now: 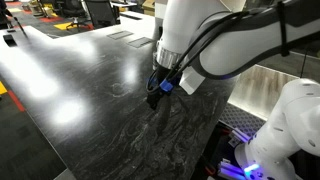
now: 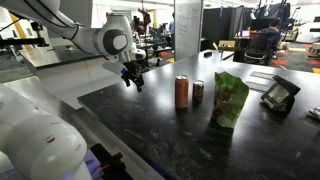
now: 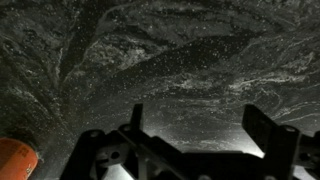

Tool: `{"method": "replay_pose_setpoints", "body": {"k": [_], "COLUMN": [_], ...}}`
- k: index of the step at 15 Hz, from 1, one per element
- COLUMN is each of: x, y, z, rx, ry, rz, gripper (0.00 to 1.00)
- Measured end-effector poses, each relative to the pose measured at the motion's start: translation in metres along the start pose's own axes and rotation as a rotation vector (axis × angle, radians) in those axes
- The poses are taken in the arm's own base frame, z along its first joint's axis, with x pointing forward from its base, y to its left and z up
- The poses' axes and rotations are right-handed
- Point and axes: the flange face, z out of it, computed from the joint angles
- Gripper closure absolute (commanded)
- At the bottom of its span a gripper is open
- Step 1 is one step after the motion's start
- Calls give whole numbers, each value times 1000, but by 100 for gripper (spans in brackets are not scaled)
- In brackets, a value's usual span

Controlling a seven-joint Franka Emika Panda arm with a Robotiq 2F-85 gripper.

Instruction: Move the orange can to the left

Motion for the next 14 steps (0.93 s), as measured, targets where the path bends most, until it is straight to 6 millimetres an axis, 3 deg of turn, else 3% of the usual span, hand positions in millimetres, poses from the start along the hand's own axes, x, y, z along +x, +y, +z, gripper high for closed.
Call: {"method": "replay_pose_setpoints", "body": {"k": [7, 11, 14], "x": [-5, -25, -42], "y": [7, 33, 60], "z": [-4, -8, -12], "rx": [-20, -44, -46], "ry": [4, 8, 23], "rz": [-5, -31, -158], "gripper": [0, 0, 0]}}
